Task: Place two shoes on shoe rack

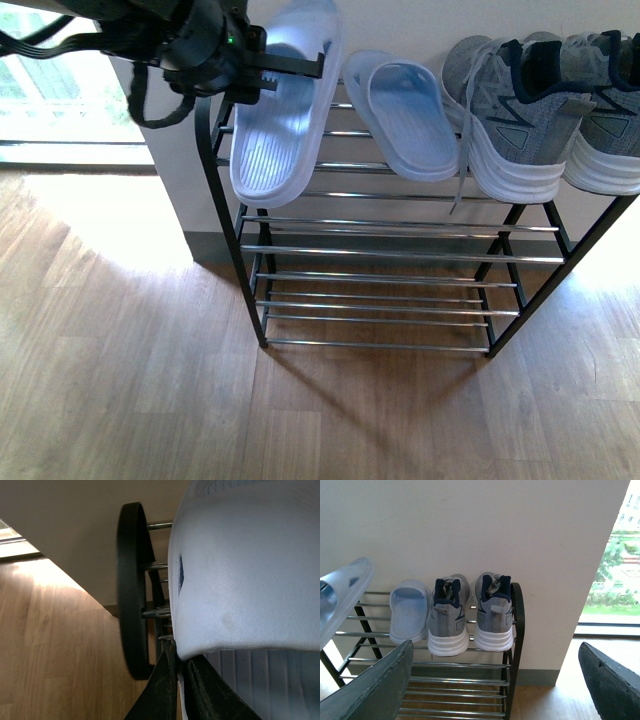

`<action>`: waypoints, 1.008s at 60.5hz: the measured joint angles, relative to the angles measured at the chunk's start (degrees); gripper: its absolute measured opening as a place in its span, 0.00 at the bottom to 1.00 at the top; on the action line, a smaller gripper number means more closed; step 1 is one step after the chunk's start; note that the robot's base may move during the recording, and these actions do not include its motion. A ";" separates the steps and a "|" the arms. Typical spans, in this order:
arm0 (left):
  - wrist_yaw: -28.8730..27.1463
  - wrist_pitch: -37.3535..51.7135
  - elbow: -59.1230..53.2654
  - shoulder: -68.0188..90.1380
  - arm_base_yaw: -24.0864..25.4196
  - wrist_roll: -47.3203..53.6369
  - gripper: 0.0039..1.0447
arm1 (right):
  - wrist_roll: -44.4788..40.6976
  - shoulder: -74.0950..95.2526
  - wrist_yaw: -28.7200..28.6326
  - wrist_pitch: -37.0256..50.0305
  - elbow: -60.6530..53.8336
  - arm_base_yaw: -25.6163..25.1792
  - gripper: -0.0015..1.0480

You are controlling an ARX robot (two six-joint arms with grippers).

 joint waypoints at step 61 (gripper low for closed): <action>-2.12 6.16 -15.37 -23.80 2.47 -5.75 0.92 | 0.02 0.00 0.00 0.00 0.00 0.00 0.91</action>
